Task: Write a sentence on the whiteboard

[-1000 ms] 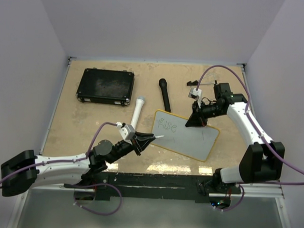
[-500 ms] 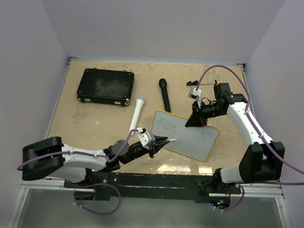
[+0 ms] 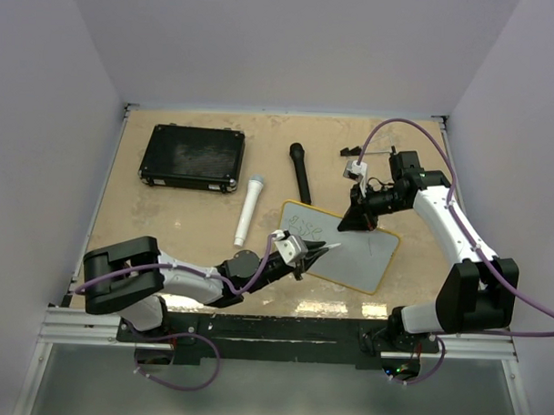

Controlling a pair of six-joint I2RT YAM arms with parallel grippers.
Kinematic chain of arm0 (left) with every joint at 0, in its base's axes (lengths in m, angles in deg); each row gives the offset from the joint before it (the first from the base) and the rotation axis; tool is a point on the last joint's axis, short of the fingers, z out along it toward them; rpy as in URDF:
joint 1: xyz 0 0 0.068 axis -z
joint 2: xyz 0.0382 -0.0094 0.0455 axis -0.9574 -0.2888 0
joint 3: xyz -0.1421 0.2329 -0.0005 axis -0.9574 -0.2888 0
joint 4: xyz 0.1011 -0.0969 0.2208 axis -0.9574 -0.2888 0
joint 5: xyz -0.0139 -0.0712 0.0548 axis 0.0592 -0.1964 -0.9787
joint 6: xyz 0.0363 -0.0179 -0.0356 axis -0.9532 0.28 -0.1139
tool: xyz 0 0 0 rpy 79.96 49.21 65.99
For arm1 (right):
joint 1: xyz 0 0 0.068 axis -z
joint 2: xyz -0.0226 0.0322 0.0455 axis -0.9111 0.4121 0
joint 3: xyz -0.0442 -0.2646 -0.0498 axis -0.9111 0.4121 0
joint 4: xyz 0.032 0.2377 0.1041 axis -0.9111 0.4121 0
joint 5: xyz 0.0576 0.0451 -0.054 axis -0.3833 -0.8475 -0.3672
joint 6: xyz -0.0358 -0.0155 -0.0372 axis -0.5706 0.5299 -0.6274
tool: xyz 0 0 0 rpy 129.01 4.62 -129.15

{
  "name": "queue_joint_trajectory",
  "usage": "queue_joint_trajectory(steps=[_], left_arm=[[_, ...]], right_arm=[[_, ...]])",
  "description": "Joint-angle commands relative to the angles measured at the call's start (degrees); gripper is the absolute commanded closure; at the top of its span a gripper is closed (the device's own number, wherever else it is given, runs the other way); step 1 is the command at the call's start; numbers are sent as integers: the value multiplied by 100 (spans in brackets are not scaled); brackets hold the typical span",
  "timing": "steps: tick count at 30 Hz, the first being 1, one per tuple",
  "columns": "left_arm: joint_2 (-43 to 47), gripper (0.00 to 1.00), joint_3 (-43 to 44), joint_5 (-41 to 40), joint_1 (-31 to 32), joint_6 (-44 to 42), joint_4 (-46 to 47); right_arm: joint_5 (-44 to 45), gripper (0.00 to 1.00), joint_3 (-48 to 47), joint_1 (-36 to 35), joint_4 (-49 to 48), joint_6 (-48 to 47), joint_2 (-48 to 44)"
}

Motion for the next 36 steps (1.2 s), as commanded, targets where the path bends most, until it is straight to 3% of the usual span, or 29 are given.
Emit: queue_joint_trajectory(steps=[1, 19, 36], left_arm=[[-192, 100, 371, -121, 30, -123, 541], [-465, 100, 644, -542, 30, -343, 251], [-167, 100, 293, -982, 30, -334, 216]], right_arm=[[-294, 100, 35, 0, -182, -262, -154], [-321, 100, 26, 8, -164, -288, -154], [-303, 100, 52, 8, -173, -280, -172]])
